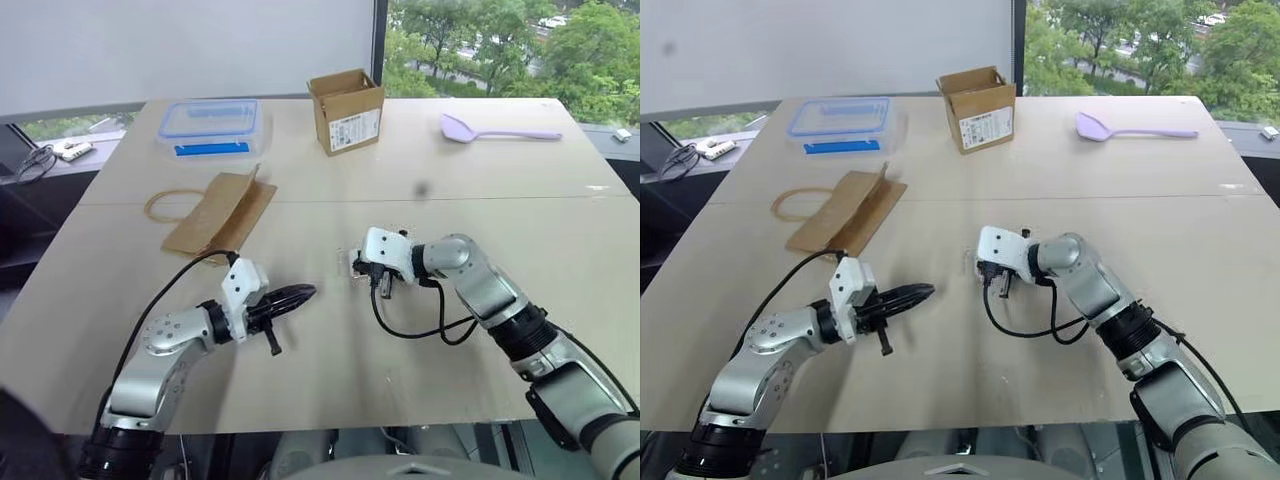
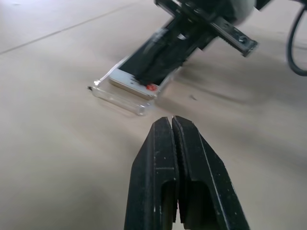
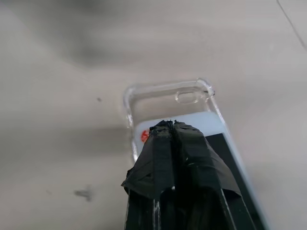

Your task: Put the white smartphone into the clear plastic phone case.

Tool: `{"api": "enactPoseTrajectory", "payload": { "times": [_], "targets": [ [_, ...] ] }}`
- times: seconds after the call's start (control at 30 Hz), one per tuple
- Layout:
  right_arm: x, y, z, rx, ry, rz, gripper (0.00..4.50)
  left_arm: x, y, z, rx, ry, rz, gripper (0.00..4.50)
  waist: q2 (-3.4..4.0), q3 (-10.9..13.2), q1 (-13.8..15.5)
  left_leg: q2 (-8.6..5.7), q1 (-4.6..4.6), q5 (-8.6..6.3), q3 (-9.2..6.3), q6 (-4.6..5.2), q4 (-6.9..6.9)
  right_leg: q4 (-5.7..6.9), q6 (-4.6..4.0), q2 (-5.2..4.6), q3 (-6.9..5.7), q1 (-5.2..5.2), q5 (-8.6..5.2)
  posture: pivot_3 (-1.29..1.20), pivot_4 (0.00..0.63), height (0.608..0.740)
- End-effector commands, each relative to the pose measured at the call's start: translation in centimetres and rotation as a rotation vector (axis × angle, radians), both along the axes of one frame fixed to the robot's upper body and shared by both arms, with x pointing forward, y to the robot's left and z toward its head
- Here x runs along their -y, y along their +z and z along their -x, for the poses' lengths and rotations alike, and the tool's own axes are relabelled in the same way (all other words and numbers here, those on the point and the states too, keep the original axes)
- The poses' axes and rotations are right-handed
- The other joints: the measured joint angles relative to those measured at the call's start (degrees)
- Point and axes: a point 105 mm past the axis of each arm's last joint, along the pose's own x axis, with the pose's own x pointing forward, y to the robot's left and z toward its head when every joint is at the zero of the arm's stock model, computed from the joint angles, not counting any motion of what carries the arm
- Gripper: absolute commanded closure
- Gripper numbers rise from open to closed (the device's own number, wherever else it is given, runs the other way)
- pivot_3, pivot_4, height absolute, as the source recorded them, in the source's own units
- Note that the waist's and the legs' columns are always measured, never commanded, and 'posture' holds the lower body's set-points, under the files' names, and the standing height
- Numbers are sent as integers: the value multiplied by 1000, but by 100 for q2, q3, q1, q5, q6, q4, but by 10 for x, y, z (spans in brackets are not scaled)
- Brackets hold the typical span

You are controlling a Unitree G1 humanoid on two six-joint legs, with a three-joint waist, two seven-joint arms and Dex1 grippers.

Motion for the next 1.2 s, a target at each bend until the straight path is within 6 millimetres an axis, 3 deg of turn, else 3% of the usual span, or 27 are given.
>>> {"api": "enactPoseTrajectory", "payload": {
  "times": [0.03,0.1,0.2,0.27,0.53,0.77,1.0,1.2],
  "targets": [
    [10,49,-1,57,-99,-169,4500,2,13,-14,24,34,25,4448,6,13,13,0,-16,0,0,0,0,-1,1,0,0,-13,1,0,150,740],
    [24,69,-1,102,-171,-203,4500,7,15,-20,15,24,40,4448,14,20,27,-2,-53,0,0,0,2,-1,21,-3,-1,-47,13,0,150,740],
    [50,78,1,139,-295,-188,4500,13,13,-29,0,24,34,4448,13,19,35,-5,-110,1,-1,-1,11,3,25,-2,-6,-98,16,0,150,740],
    [71,76,0,168,-398,-143,4500,16,10,-35,-16,31,24,4448,12,19,60,-6,-111,1,-1,-1,6,-9,25,-2,-11,-95,15,0,150,740],
    [113,45,6,172,-587,16,4500,26,-7,-58,-74,86,-48,4448,9,25,29,-8,-112,1,1,1,-3,-23,26,15,-11,-91,15,0,150,740],
    [99,31,11,169,-587,22,4500,22,-23,-63,-102,243,-127,4448,1,30,-3,-6,-100,2,-1,1,12,-5,30,34,-5,-82,15,0,150,740],
    [74,28,19,168,-490,25,4500,43,-22,-51,-111,200,-88,4448,1,30,5,-4,-93,2,-2,0,25,14,30,52,3,-78,14,0,150,740],
    [58,25,19,200,-399,77,4500,46,-23,-49,-123,194,-79,4448,1,30,3,-5,-94,2,-1,0,25,14,30,53,4,-79,14,0,150,740]
  ]
}}
